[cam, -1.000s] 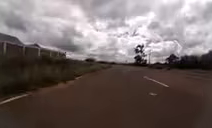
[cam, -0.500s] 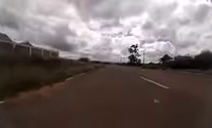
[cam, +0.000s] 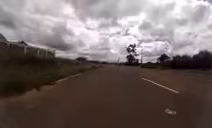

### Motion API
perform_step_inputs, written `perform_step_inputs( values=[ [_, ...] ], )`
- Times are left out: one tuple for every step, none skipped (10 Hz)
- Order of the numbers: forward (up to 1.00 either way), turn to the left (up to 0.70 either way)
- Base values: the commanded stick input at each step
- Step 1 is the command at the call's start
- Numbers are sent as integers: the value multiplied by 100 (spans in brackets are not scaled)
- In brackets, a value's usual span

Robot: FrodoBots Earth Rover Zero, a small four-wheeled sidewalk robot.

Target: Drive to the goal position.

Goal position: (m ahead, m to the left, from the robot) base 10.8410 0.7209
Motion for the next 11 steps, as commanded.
perform_step_inputs(
  values=[
    [100, 0],
    [100, 0],
    [100, 0],
    [100, 0],
    [100, 0],
    [100, 0],
    [100, 0],
    [100, 0],
    [100, 0],
    [100, 0],
    [100, -7]
  ],
)
